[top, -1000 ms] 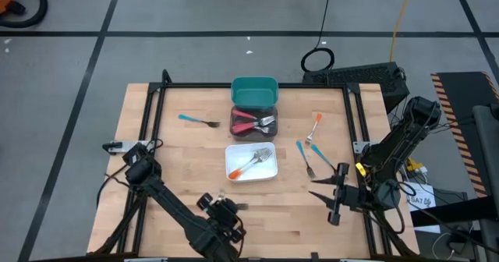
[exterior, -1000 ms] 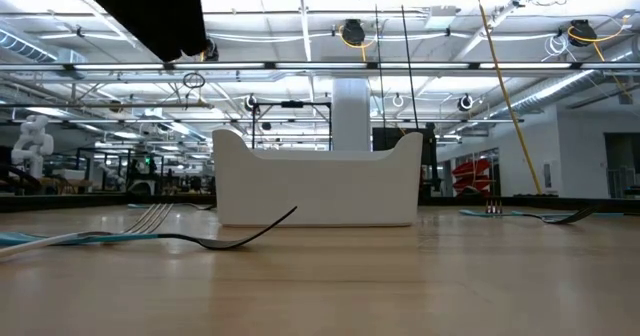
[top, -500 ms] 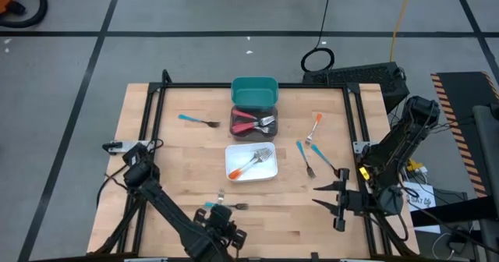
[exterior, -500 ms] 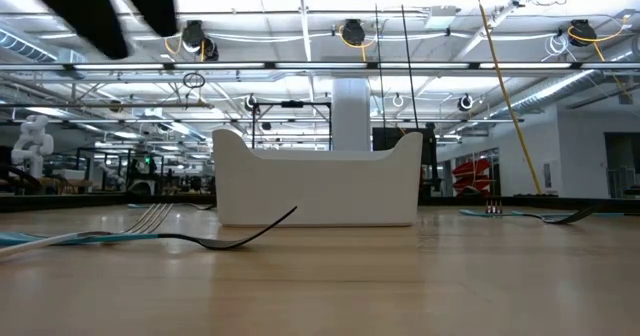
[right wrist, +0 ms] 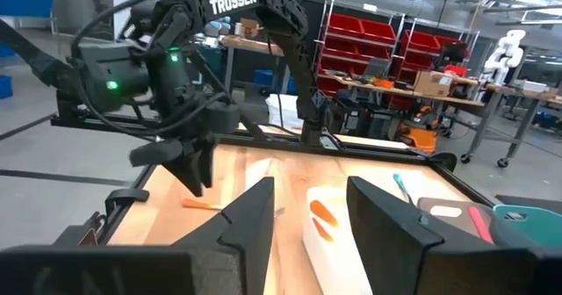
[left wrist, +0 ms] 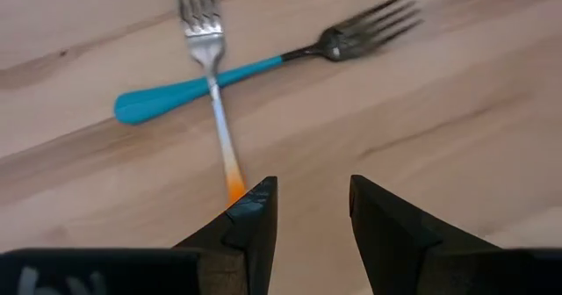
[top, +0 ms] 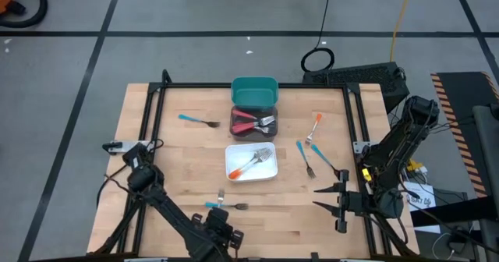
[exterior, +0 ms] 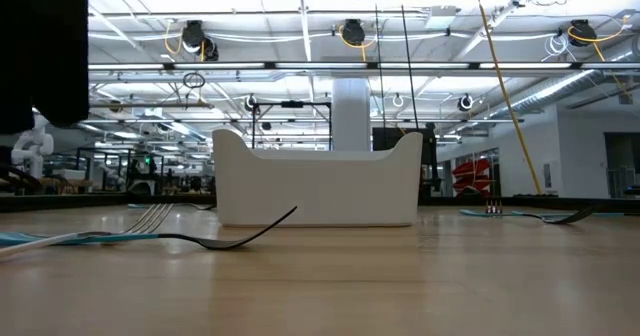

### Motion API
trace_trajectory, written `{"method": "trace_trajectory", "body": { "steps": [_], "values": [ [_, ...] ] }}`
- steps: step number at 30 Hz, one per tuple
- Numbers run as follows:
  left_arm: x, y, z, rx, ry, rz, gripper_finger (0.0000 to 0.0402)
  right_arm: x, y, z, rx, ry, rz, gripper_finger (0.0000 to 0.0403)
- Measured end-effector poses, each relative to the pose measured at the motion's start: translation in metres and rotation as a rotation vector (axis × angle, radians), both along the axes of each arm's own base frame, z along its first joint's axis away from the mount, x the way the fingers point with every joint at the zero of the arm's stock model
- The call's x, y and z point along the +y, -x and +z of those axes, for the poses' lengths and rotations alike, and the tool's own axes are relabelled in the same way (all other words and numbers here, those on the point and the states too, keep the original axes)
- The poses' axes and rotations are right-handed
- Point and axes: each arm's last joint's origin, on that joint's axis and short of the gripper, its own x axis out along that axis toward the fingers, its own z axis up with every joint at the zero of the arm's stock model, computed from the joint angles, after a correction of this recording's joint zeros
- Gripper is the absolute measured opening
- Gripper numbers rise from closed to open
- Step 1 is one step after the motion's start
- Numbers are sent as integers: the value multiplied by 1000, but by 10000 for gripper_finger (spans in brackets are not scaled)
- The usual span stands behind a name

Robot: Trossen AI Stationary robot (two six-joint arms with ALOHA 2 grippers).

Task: Sort silverware by color (type)
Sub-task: Put the bottom orange fork into the white bin

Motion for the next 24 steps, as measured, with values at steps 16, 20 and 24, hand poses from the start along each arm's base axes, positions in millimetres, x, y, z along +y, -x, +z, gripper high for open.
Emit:
{"method": "trace_trajectory", "body": {
  "steps": [16,20,24],
  "values": [
    [9,-5,-33,213,-26,2,140,0,0,0,2,16,0,141],
    [14,-7,-34,228,-46,11,140,0,0,0,3,12,24,141],
    [20,-9,-33,233,-72,24,140,0,0,0,4,13,24,141]
  ]
}}
